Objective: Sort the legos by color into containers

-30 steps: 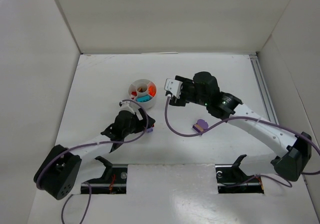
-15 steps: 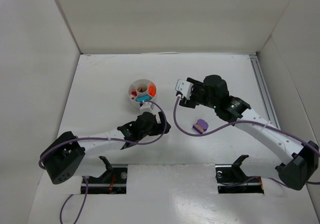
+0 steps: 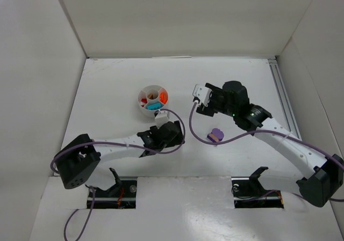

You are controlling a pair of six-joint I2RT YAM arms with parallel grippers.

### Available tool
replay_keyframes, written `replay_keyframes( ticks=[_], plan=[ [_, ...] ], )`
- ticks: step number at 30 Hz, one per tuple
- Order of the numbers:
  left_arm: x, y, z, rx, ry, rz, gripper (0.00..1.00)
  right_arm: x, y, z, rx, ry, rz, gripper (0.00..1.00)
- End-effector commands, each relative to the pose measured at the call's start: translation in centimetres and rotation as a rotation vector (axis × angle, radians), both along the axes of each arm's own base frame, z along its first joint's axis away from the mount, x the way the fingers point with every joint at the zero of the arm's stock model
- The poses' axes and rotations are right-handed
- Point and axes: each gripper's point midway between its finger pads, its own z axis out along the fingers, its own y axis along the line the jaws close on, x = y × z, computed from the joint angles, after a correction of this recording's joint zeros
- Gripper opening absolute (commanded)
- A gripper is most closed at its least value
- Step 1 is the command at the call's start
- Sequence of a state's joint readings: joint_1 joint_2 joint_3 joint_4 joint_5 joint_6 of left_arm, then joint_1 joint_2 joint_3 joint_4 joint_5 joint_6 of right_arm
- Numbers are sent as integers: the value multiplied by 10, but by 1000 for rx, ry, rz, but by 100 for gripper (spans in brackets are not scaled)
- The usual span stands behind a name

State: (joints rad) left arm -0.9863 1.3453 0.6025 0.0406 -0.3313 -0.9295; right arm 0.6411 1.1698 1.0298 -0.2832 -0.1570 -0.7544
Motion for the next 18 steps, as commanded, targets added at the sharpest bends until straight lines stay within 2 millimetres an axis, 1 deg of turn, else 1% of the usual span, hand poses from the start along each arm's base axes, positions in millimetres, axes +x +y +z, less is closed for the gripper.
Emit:
replay_keyframes(
  ticks=[1, 2, 3, 4, 6, 7, 8, 9, 10, 11, 12, 13, 15, 16, 17, 18],
  plan=[
    [7, -11, 12, 24, -22, 61, 80, 2, -5, 9, 44, -14, -24, 69],
    [8, -11, 11, 38, -17, 77, 80, 2, -5, 9, 44, -14, -24, 69],
    [6, -12, 3, 68, 2, 85, 77, 2, -5, 9, 44, -14, -24, 69],
    [7, -8, 3, 100, 16, 122, 73, 2, -7, 5, 36, -8, -32, 69],
    [8, -3, -4, 120, 54, 207, 68, 4, -10, 5, 42, -2, -45, 69],
    [3, 8, -16, 188, 89, 235, 66, 4, -13, 9, 44, -14, -56, 69],
    [6, 8, -14, 194, 89, 259, 63, 6, -15, 9, 44, -14, -65, 69],
    [5, 9, -21, 205, 110, 289, 61, 5, -16, 4, 39, -7, -66, 69],
    [3, 12, -24, 224, 118, 290, 59, 7, -21, 2, 30, -2, -83, 69],
    [5, 8, -23, 220, 116, 290, 59, 7, -21, 2, 30, -2, -83, 69],
    [5, 8, -23, 220, 116, 290, 54, 6, -22, 6, 36, -9, -83, 69],
    [7, 5, -20, 203, 114, 298, 54, 8, -25, 6, 36, -9, -94, 69],
    [7, 8, -23, 216, 114, 313, 52, 7, -26, 4, 30, -2, -94, 69],
    [9, 5, -20, 207, 111, 313, 50, 7, -26, 4, 30, -2, -94, 69],
    [9, 5, -20, 207, 111, 313, 49, 6, -26, -1, 25, 5, -94, 69],
    [11, 6, -20, 211, 102, 318, 48, 6, -26, -1, 25, 5, -94, 69]
  ],
)
